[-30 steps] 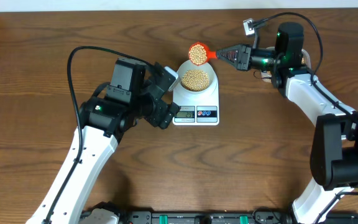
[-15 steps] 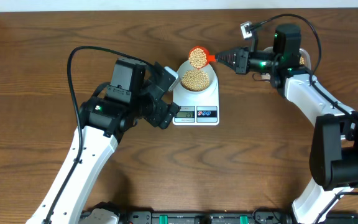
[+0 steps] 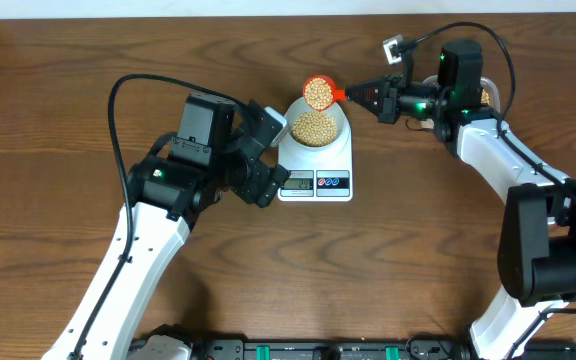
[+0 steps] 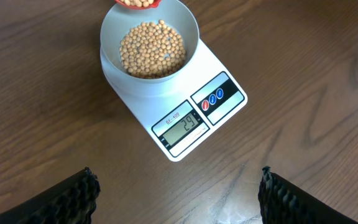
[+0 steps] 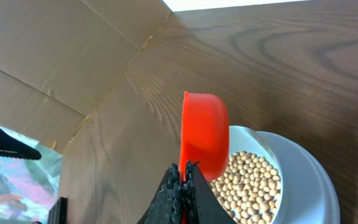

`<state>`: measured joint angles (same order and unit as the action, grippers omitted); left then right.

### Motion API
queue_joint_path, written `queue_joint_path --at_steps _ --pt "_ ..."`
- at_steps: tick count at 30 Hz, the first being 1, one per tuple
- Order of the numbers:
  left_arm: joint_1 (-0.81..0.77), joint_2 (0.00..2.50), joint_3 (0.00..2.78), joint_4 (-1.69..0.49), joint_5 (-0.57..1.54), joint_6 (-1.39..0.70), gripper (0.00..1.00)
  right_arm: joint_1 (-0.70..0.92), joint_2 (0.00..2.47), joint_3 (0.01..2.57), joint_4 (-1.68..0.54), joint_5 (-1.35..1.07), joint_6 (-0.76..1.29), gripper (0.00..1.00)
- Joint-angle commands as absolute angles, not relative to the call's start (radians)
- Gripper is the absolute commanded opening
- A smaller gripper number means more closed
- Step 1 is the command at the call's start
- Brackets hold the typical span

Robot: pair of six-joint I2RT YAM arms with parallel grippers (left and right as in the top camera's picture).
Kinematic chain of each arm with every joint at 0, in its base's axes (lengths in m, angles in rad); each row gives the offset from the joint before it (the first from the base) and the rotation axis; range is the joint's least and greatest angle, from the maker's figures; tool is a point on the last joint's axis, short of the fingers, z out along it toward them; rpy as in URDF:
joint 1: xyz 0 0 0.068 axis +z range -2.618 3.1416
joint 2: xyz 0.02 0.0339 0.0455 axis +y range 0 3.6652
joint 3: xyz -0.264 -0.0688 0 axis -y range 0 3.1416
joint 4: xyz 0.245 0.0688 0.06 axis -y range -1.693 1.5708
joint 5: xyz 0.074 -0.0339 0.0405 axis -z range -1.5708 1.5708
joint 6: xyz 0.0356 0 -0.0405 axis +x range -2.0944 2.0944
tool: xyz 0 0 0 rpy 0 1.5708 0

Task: Scoop item into bowl and weigh 50g on scale
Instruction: 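Tilt the red scoop with the right gripper, pouring soybeans into the bowl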

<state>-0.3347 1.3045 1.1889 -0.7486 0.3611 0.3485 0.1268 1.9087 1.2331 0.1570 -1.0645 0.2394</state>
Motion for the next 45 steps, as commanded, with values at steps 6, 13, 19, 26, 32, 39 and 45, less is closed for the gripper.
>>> queue_joint_path --at_steps 6,13,19,26,32,39,45 --pt "-0.331 1.3 1.185 -0.747 0.366 0.362 0.85 0.133 1.917 1.229 0.156 -1.045 0.154 0.01" --pt "-0.331 1.3 1.185 -0.747 0.366 0.362 0.84 0.133 1.917 1.229 0.157 -1.045 0.124 0.01" --pt "-0.331 1.3 1.185 -0.747 0.366 0.362 0.85 0.133 1.917 1.229 0.157 -1.037 0.088 0.01" --pt "-0.331 1.3 1.185 -0.747 0.366 0.362 0.85 0.133 1.917 1.229 0.158 -1.019 0.058 0.01" --pt "-0.331 1.3 1.185 -0.747 0.366 0.362 0.84 0.133 1.917 1.229 0.157 -1.019 0.027 0.01" --pt "-0.331 1.3 1.185 -0.747 0.366 0.362 0.84 0.134 1.917 1.229 0.157 -1.019 0.001 0.01" --pt "-0.331 1.3 1.185 -0.747 0.366 0.362 0.84 0.144 1.917 1.229 0.157 -1.019 -0.025 0.01"
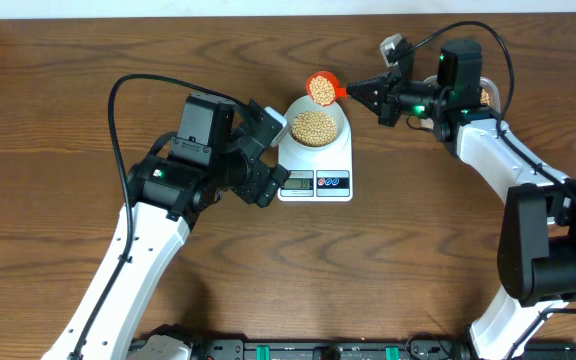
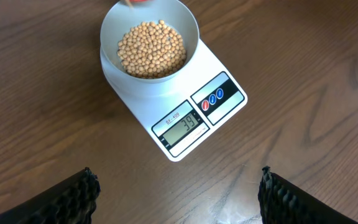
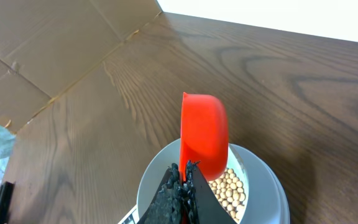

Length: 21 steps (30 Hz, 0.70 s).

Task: Scoop item into bowl and weigh 50g on scale
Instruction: 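Tilt the red scoop with the right gripper, pouring soybeans into the bowl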

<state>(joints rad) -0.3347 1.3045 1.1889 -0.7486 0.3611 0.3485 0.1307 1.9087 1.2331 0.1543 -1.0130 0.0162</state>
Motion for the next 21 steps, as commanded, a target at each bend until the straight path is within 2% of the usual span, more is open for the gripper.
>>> queue_joint_path --at_steps 1,21 --pt "-0.331 1.3 1.185 -0.747 0.366 0.362 0.84 0.145 1.917 1.229 0.157 -1.019 -0.025 0.01" --pt "-0.331 1.3 1.185 -0.747 0.366 0.362 0.84 0.166 1.917 1.229 0.112 -1.023 -0.101 0.01"
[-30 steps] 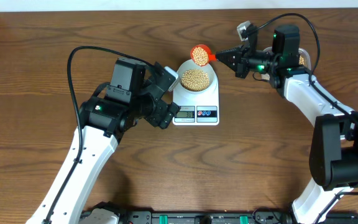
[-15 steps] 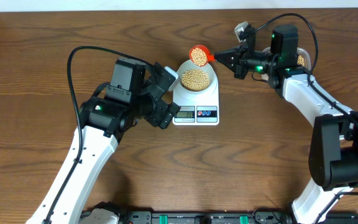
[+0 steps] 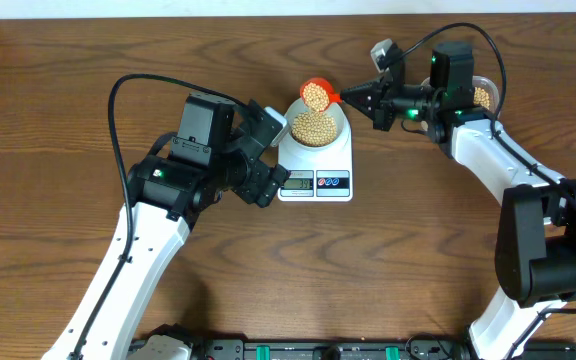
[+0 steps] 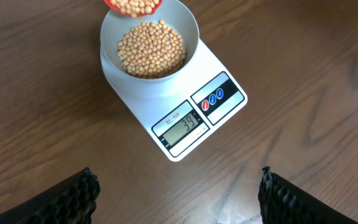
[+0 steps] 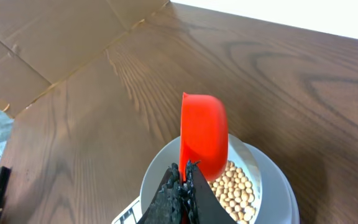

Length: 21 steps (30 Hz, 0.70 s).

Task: Scoop item into bowl and weigh 50g on scale
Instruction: 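Tilt the red scoop with the right gripper, pouring soybeans into the bowl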

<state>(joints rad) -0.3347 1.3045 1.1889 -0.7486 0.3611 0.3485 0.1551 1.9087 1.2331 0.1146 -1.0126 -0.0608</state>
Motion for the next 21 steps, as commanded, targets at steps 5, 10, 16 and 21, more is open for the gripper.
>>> queue_joint_path --at_steps 5,10,16,21 --pt "-0.331 1.3 1.185 -0.747 0.366 0.362 0.85 0.167 1.917 1.229 0.112 -1.024 -0.122 0.01" --pt "-0.331 1.3 1.185 -0.747 0.366 0.362 0.85 0.168 1.917 1.229 0.104 -1.024 -0.138 0.01" --pt "-0.331 1.3 1.185 -0.747 0.366 0.362 0.85 0.172 1.917 1.229 0.092 -1.024 -0.181 0.01" --pt "-0.331 1.3 1.185 -0.747 0.366 0.362 0.84 0.172 1.917 1.229 0.085 -1.024 -0.2 0.01"
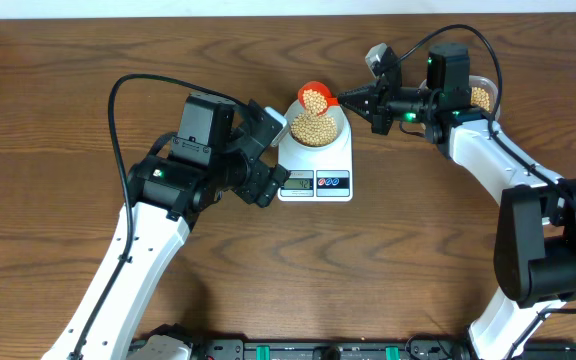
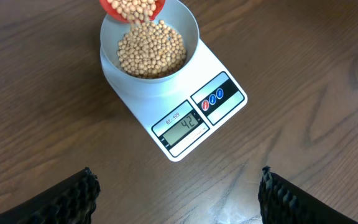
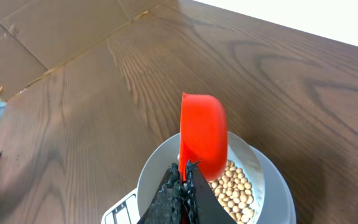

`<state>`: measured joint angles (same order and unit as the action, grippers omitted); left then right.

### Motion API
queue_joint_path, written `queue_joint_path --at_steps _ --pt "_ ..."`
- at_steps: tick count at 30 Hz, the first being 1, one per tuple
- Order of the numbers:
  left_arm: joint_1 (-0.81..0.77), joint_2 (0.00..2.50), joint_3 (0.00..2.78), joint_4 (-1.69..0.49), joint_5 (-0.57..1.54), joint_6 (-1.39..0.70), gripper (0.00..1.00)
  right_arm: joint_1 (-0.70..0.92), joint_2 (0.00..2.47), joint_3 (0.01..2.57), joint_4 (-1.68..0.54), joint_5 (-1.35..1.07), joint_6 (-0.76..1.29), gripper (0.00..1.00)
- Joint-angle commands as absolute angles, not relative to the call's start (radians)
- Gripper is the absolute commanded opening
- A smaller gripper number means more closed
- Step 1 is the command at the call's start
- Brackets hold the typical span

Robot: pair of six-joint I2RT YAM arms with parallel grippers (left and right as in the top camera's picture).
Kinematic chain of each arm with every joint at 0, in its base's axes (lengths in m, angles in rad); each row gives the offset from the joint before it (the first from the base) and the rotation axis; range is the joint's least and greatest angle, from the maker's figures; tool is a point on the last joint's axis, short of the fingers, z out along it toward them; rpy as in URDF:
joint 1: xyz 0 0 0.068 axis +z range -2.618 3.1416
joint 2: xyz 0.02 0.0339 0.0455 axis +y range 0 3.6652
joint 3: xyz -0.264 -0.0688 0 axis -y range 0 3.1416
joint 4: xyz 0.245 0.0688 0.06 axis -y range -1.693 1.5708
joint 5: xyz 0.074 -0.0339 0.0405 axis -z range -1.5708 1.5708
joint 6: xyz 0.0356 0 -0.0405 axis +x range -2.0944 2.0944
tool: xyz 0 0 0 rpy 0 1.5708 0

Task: Scoop item into bowl and weigh 50g on scale
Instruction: 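Tilt the red scoop with the right gripper, pouring soybeans into the bowl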

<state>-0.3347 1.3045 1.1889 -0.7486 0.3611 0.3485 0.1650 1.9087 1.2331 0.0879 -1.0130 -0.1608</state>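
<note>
A white bowl (image 1: 316, 127) of soybeans (image 2: 149, 51) stands on the white scale (image 1: 316, 168), whose display (image 2: 183, 125) reads 42. My right gripper (image 1: 364, 99) is shut on the handle of a red scoop (image 1: 314, 97), which is tipped over the bowl's far rim with beans spilling from it (image 2: 135, 9). In the right wrist view the red scoop (image 3: 203, 135) hangs over the bowl (image 3: 160, 172). My left gripper (image 2: 178, 186) hovers open above the table in front of the scale, its fingers (image 2: 61, 200) holding nothing.
A clear container of soybeans (image 1: 480, 96) sits at the back right, behind the right arm. Brown cardboard (image 3: 48, 37) lies beyond the table's far left edge in the right wrist view. The left arm (image 1: 203, 150) stands beside the scale's left side.
The scoop has shifted slightly further over the bowl and tipped more; beans are falling in. The display has gone from 39 to 42. The left gripper has not moved.
The filled scoop was held at the bowl's far rim with the display at 29. Then the reading was 39 with the scoop drawn back a little. It then hung over the rim again, and now the reading is 42.
</note>
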Motion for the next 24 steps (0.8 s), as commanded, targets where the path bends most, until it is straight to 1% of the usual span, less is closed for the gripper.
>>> queue_joint_path --at_steps 1,24 --pt "-0.331 1.3 1.185 -0.747 0.366 0.362 0.84 0.172 1.917 1.229 0.086 -1.023 -0.2 0.01" --pt "-0.331 1.3 1.185 -0.747 0.366 0.362 0.84 0.172 1.917 1.229 0.074 -1.023 -0.226 0.01"
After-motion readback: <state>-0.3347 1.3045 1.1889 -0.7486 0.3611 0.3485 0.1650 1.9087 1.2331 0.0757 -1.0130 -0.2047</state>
